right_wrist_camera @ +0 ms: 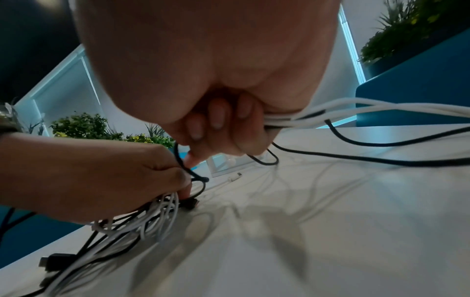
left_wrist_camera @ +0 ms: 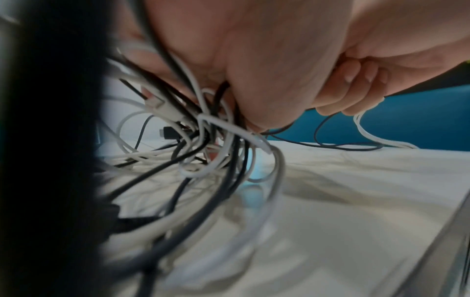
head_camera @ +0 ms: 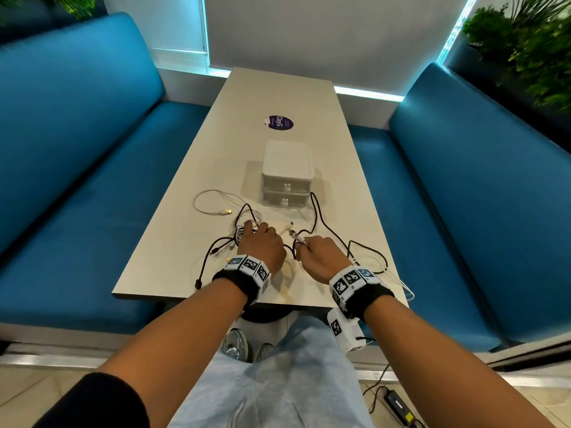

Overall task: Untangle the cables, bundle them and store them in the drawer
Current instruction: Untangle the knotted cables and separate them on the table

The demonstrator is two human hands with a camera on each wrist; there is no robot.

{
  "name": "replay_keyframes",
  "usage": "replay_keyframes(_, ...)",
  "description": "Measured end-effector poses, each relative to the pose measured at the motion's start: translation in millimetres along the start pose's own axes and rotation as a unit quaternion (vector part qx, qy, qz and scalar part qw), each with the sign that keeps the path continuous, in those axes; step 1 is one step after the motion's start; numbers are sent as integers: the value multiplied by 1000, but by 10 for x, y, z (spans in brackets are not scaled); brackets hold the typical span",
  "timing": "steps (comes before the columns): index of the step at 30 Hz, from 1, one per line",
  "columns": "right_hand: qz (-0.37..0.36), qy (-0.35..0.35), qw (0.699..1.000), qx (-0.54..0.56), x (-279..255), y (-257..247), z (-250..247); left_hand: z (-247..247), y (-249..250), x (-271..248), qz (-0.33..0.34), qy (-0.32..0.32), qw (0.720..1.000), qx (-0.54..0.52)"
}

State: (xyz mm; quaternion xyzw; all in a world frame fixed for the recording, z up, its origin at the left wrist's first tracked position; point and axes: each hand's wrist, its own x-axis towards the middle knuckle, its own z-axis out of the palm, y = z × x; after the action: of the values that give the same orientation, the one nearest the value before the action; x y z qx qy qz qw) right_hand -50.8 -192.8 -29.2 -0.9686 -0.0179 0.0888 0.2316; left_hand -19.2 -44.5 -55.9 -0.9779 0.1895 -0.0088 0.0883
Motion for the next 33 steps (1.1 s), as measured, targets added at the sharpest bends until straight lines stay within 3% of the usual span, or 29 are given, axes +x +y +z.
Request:
replay_keyframes(7, 79, -29, 996, 32, 24, 108, -66, -28, -15, 4, -1, -42, 999, 12)
replay_keyframes(15, 177, 91, 979, -45, -20, 235, -185, -58, -20, -1, -41, -55, 997, -28)
replay_keyframes(19, 210, 30, 971, -107, -63, 305, -262, -54, -20, -6, -45, -64, 997, -18)
replay_keyframes(26, 202, -70, 964, -158, -113, 530, -209, -31, -11, -1, -69, -65, 995, -26)
replay_keyframes(33, 140, -17, 990, -17, -19, 455, -180, 27, -12, 1, -66, -34, 996, -53)
